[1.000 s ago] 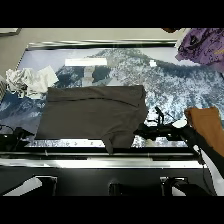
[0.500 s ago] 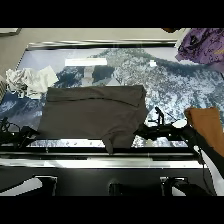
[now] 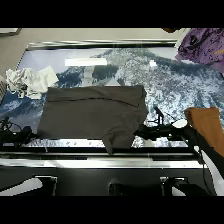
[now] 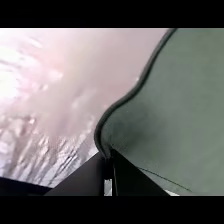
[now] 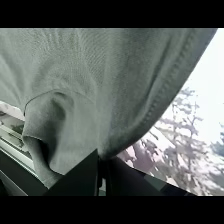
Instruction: Fold the clothes and pants, and hang the long-sleeved shirts on hangers.
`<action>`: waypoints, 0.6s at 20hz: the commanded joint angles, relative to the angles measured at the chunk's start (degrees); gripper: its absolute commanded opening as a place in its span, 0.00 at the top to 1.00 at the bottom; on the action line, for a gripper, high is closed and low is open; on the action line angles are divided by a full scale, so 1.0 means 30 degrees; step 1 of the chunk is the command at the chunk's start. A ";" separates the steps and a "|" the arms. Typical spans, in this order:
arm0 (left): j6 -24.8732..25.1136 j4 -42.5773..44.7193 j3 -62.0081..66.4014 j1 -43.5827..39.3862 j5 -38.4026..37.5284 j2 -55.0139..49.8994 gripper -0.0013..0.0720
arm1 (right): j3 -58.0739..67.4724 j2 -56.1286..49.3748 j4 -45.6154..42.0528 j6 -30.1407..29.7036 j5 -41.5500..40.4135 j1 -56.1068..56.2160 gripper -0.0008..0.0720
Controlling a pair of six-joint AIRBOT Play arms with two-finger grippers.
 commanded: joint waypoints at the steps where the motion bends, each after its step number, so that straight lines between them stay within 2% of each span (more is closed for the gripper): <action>1: 0.0801 -0.1129 0.0488 -0.0036 -0.0925 0.0000 0.96 | 0.0437 0.0270 -0.0597 0.0000 -0.0153 0.0007 0.96; 3: 0.0743 -0.1705 0.1588 -0.0495 -0.1326 0.0175 0.96 | 0.1945 0.0328 -0.2805 0.0583 -0.0051 0.0015 0.96; 6: -0.0299 -0.1749 0.4670 -0.2368 -0.1217 0.0750 0.96 | 0.6091 0.0328 -0.6215 0.1858 0.0007 0.0015 0.96; 9: -0.1770 -0.1668 0.9530 -0.4393 -0.0546 0.1260 0.96 | 1.1409 0.0328 -0.8123 0.2616 -0.0044 0.0015 0.96; 12: -0.3133 -0.0437 1.5708 -0.5938 -0.0350 0.1749 0.96 | 1.7187 0.0415 -0.9806 0.3198 0.1253 0.0015 0.96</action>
